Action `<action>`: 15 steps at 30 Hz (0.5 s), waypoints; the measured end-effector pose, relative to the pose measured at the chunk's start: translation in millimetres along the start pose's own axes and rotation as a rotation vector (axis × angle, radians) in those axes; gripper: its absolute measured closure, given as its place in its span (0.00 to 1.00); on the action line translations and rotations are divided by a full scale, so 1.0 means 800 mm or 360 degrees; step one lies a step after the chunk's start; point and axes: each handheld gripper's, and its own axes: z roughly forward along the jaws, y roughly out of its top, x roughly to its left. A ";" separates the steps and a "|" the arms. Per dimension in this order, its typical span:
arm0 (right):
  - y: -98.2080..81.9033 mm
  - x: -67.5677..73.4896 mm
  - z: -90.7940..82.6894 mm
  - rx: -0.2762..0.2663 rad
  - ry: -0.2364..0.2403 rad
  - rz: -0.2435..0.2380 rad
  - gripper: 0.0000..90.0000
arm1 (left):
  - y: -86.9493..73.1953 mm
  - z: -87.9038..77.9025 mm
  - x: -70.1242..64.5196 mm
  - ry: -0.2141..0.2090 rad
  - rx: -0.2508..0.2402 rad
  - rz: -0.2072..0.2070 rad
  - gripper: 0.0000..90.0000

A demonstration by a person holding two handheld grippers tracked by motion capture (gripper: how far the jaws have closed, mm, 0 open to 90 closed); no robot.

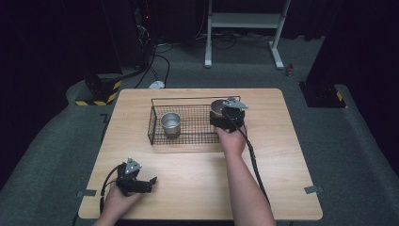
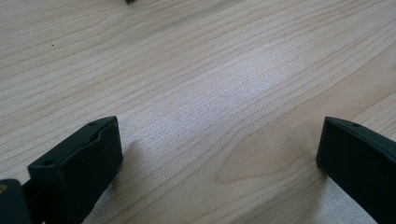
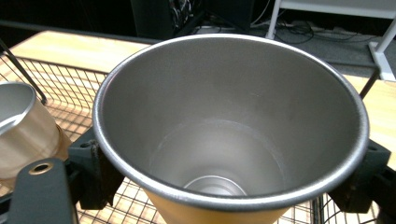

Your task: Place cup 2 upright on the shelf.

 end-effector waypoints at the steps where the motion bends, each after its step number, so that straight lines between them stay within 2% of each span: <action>1: -0.001 0.001 0.001 0.0011 -0.0001 -0.0004 0.16 | 0.000 0.000 0.000 0.0000 0.0000 0.0000 0.01; 15: -0.009 0.004 0.020 0.0111 -0.0013 -0.0018 0.16 | 0.000 0.000 0.000 0.0000 -0.0002 -0.0004 0.01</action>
